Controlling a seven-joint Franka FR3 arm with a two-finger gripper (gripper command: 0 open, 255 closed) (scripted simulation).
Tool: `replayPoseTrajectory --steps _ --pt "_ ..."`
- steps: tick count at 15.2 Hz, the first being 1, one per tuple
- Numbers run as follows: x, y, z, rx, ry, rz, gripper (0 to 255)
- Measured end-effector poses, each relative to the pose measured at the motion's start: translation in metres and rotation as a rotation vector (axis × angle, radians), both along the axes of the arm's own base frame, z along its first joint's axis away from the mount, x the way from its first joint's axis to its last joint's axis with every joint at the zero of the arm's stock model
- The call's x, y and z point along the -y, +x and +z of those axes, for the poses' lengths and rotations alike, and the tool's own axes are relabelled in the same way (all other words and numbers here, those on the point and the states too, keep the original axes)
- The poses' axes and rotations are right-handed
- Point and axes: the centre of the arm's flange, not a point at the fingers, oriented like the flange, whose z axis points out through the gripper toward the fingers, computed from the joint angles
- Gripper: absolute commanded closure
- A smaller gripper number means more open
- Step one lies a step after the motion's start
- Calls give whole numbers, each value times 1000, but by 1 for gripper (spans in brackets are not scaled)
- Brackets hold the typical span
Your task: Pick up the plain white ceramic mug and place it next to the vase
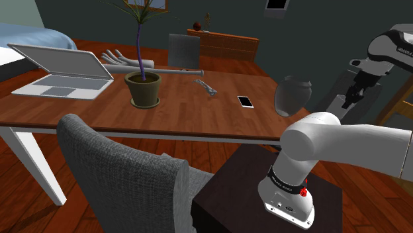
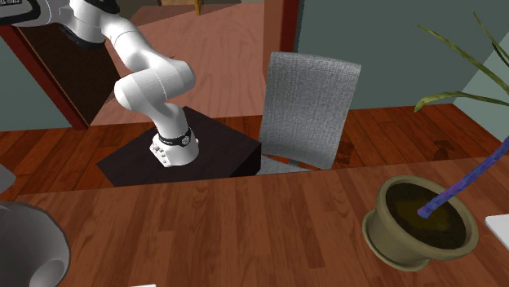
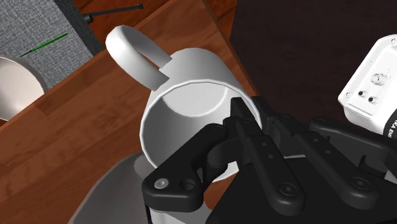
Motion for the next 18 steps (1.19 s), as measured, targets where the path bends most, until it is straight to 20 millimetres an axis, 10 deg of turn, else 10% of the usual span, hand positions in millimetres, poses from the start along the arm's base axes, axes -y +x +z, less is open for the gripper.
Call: replayPoseTrajectory --steps 18 --pt "2 -1 -94 0 0 0 255"
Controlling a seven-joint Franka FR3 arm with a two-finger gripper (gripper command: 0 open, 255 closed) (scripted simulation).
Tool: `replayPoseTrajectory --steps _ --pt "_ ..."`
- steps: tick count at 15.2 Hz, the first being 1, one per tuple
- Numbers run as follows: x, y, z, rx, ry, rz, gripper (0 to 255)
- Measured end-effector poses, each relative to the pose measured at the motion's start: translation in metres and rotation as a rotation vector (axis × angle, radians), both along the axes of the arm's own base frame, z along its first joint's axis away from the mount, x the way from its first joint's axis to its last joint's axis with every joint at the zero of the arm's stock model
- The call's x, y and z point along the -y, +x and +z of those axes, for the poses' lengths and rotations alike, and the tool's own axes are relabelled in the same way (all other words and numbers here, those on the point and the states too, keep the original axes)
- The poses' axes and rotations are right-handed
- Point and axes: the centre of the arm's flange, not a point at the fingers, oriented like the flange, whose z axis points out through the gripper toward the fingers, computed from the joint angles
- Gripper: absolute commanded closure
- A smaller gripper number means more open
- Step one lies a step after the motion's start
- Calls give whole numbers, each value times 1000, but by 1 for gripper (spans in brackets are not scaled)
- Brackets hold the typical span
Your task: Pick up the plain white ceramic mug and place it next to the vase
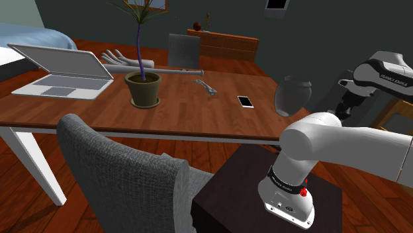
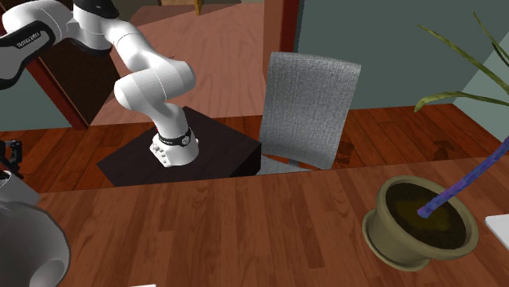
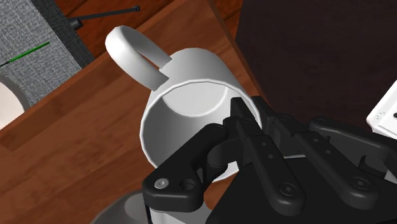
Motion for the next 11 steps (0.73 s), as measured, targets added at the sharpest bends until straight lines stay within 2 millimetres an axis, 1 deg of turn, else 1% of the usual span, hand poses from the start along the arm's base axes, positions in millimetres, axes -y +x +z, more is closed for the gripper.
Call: replayPoseTrajectory --steps 3,8,9,11 --pt "0 1 -13 0 0 0 255" --pt "-1 1 -15 0 0 0 255" --pt "-1 1 -15 0 0 0 0" --pt "-1 1 -15 0 0 0 0"
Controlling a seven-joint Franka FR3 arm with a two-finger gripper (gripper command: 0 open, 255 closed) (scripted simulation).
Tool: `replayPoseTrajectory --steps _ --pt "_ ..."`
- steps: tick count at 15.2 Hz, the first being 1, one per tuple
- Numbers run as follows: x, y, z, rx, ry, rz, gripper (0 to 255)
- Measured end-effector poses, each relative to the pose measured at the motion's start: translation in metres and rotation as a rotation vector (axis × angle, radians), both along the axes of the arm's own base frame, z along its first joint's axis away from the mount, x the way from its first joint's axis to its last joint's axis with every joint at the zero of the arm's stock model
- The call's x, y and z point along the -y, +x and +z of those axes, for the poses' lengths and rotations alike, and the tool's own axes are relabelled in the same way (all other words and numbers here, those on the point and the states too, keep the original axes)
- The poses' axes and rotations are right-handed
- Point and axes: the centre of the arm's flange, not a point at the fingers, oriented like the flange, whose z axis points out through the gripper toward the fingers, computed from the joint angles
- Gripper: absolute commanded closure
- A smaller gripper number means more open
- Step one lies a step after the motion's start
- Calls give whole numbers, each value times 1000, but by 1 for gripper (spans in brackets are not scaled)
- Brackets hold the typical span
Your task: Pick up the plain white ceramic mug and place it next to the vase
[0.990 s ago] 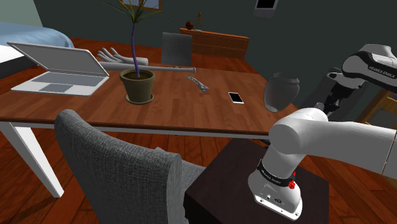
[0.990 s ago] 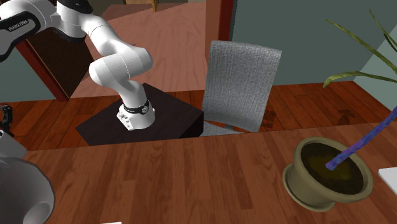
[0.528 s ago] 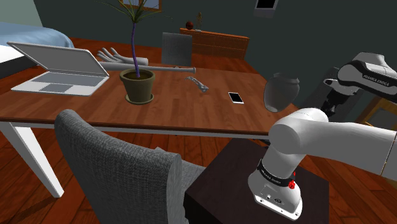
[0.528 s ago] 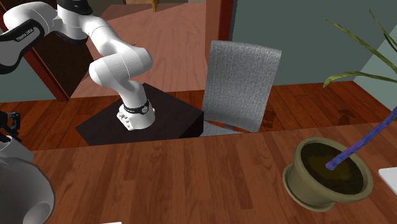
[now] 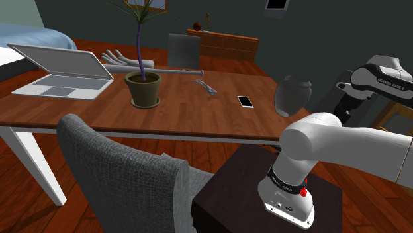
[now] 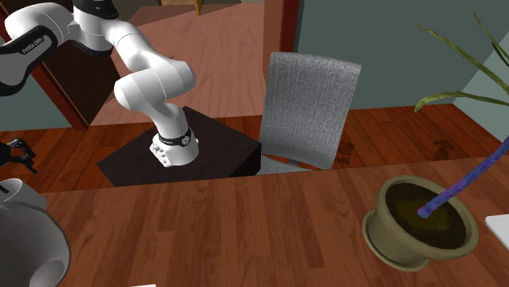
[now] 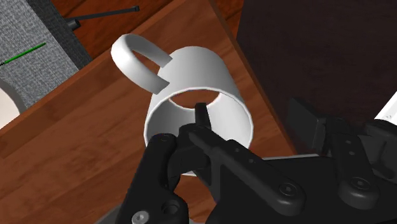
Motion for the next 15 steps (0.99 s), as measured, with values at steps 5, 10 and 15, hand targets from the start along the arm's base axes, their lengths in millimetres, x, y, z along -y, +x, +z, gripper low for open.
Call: replayPoseTrajectory --steps 5,10,15 --pt "0 0 6 0 0 0 0" --pt "0 -4 47 0 0 0 0" --pt "0 -3 50 0 0 0 0"
